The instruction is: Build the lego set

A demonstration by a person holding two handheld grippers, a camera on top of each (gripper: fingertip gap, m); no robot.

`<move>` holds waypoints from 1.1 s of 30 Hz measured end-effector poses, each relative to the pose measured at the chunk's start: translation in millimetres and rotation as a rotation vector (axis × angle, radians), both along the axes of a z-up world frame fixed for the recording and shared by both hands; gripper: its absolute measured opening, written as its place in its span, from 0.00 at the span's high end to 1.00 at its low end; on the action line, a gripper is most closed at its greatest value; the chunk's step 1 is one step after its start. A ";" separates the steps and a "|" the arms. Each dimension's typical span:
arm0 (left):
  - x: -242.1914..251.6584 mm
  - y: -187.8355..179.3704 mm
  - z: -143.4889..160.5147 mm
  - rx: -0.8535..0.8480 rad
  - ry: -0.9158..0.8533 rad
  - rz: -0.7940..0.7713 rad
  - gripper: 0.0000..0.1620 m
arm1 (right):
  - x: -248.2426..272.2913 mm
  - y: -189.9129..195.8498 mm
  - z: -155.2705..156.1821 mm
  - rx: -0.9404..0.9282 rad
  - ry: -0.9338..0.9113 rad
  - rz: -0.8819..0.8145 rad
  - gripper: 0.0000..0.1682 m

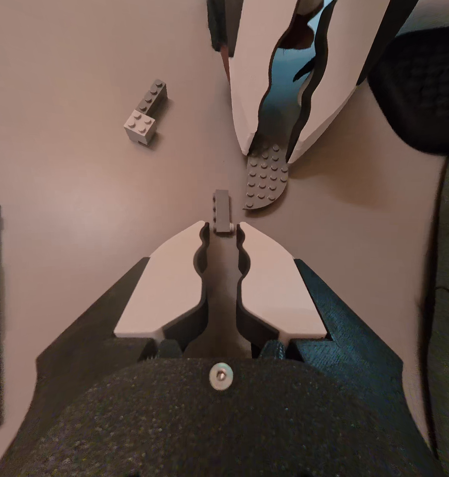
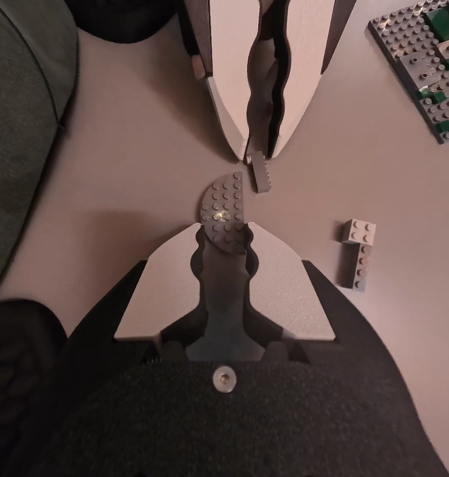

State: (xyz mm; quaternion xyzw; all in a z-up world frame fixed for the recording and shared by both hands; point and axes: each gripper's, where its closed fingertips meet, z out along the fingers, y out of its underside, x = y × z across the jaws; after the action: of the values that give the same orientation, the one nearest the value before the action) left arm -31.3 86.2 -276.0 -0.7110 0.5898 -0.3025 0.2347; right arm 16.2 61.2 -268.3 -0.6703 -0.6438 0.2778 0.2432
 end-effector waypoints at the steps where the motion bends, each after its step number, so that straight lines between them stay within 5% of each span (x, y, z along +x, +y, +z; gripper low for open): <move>1: 1.1 -0.2 -0.6 0.014 0.007 -0.007 0.88 | 0.9 -0.3 0.1 -0.002 0.003 -0.002 0.83; 14: 0.6 -1.7 0.9 0.149 0.057 -0.060 0.91 | 8.6 -2.3 0.7 -0.017 0.030 -0.038 0.83; 23: -2.7 -12.4 23.0 -0.113 -0.073 -0.045 0.88 | 12.1 -6.1 0.3 -0.012 0.031 -0.048 0.83; 33: -0.6 -6.6 1.4 -0.178 0.078 -0.009 0.89 | 16.0 -7.7 2.1 -0.004 0.051 -0.044 0.83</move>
State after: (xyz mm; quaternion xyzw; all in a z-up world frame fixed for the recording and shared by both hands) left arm -32.0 79.6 -274.6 -0.7375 0.5727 -0.3267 0.1461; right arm 32.2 53.5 -266.2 -0.6774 -0.6220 0.2907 0.2640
